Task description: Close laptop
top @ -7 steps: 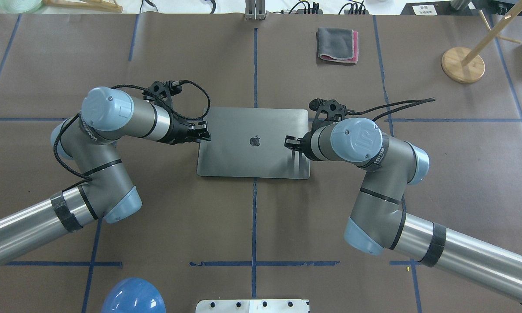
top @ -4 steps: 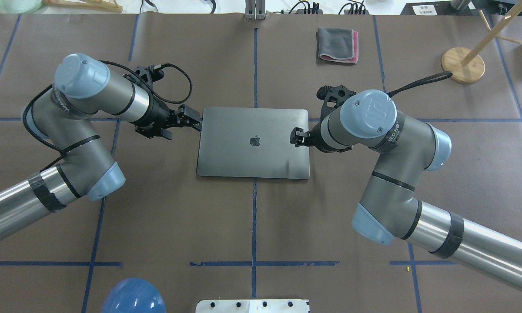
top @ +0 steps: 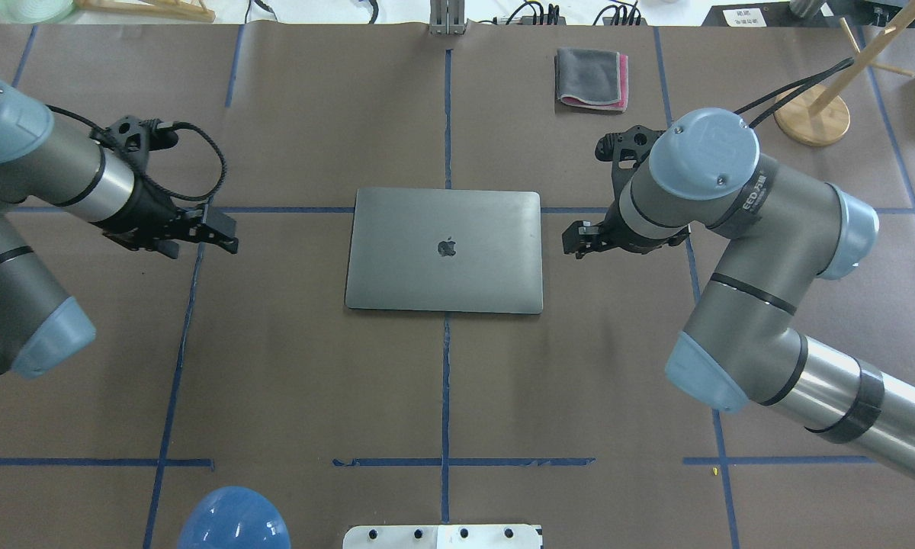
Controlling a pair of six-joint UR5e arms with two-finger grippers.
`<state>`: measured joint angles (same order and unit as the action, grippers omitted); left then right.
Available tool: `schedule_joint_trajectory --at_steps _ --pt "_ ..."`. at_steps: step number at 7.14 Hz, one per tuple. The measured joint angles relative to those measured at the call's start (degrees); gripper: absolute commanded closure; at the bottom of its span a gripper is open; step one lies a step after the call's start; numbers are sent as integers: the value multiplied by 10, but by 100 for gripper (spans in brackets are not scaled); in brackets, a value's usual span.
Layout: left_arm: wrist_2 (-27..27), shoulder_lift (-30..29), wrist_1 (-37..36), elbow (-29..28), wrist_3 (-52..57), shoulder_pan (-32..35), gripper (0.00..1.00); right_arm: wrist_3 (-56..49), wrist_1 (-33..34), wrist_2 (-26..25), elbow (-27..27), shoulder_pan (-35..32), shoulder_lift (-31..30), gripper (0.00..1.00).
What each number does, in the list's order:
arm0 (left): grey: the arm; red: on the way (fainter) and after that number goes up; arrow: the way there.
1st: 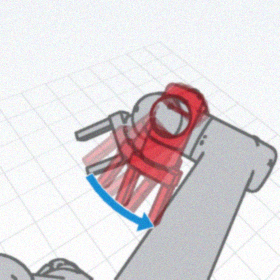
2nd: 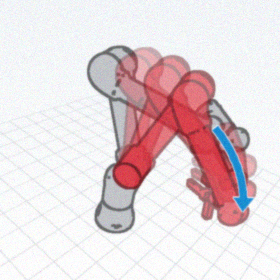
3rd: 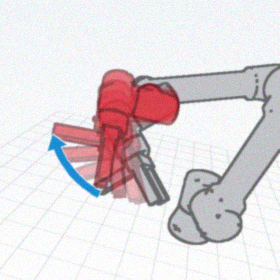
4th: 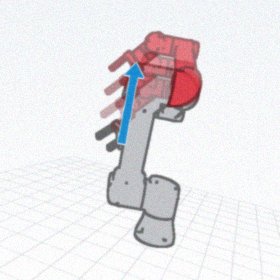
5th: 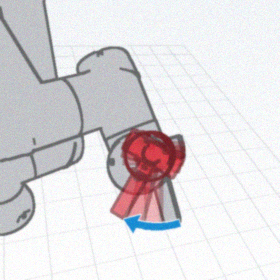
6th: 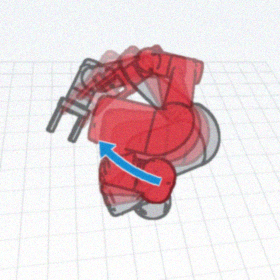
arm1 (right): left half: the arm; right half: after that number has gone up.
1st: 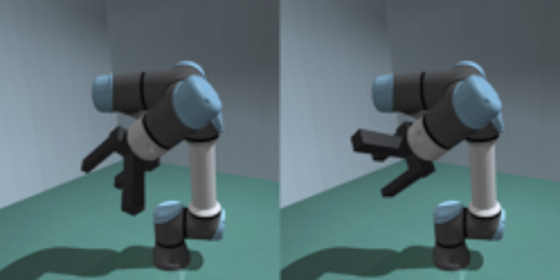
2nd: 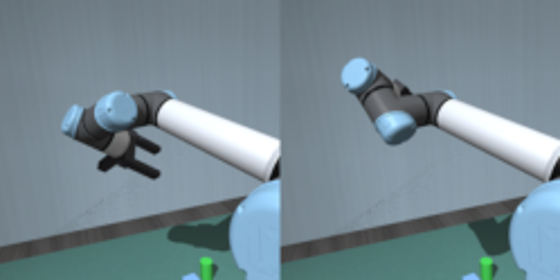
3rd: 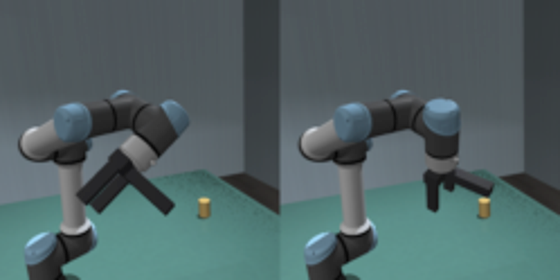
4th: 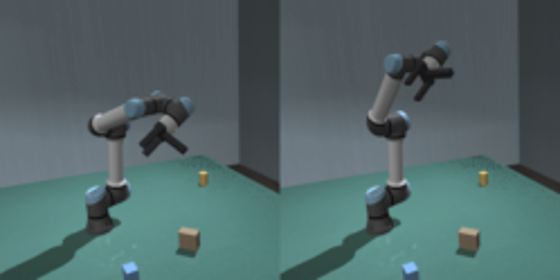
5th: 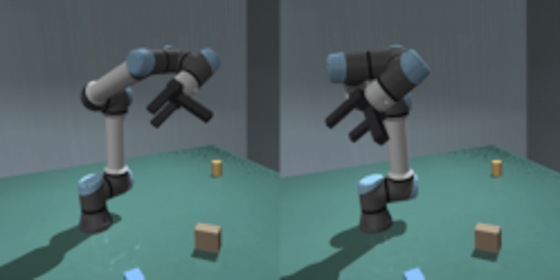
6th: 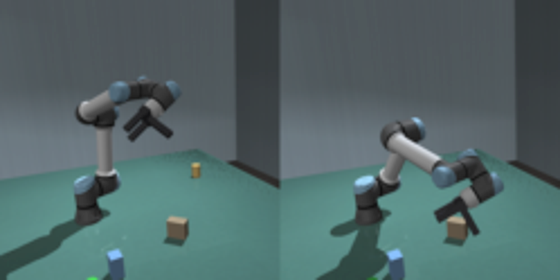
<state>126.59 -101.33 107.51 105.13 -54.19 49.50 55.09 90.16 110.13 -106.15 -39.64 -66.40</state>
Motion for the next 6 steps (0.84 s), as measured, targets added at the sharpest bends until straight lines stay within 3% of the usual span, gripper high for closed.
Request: schedule_joint_trajectory --at_steps 3,5,6 --pt "2 152 -129 75 339 139 1 -177 7 72 -64 -93 -124 1" --pt "10 165 -241 63 543 269 0 -388 8 137 -71 -218 -219 1" --pt "26 173 -277 49 592 320 0 -496 8 154 -58 -283 -259 1"
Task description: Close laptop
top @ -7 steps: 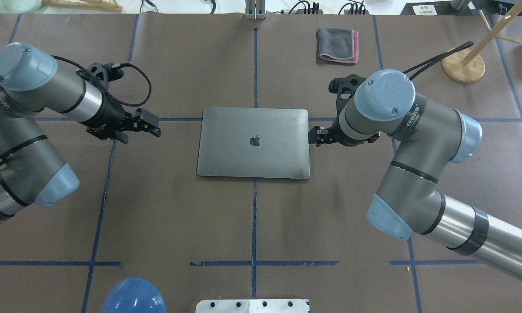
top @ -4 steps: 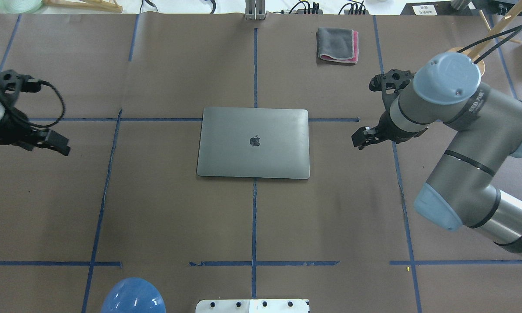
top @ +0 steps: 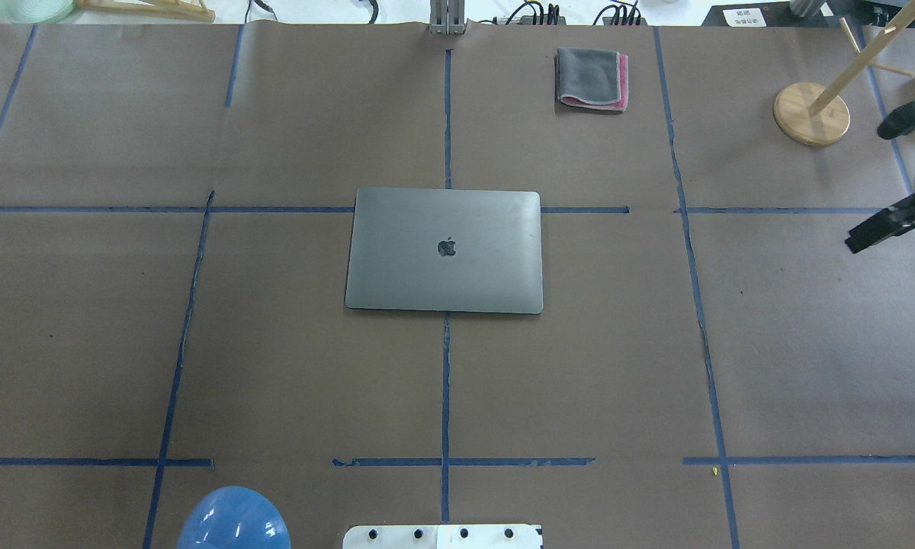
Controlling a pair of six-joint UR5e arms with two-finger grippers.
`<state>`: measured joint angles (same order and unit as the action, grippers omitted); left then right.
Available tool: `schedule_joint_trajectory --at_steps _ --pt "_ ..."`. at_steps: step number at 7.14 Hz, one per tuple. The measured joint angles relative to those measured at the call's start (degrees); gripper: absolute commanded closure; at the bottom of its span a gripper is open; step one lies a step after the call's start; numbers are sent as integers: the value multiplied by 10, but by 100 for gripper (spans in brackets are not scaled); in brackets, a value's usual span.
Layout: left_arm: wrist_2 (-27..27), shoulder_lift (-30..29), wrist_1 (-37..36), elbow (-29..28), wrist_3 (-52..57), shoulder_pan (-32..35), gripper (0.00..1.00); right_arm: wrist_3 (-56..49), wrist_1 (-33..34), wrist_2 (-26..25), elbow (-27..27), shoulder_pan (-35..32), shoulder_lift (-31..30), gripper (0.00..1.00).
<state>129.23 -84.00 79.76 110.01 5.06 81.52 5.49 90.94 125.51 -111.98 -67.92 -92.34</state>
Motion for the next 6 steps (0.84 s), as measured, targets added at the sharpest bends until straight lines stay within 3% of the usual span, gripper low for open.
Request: schedule_joint_trajectory --at_steps 1,3,6 --pt "16 17 -11 -20 20 33 0 -87 -1 16 30 -60 -29 1" --pt "28 44 -6 -41 30 58 0 -164 -6 52 94 -150 -66 1" --pt "31 55 -3 -46 31 61 0 -179 -8 66 110 -179 -95 0"
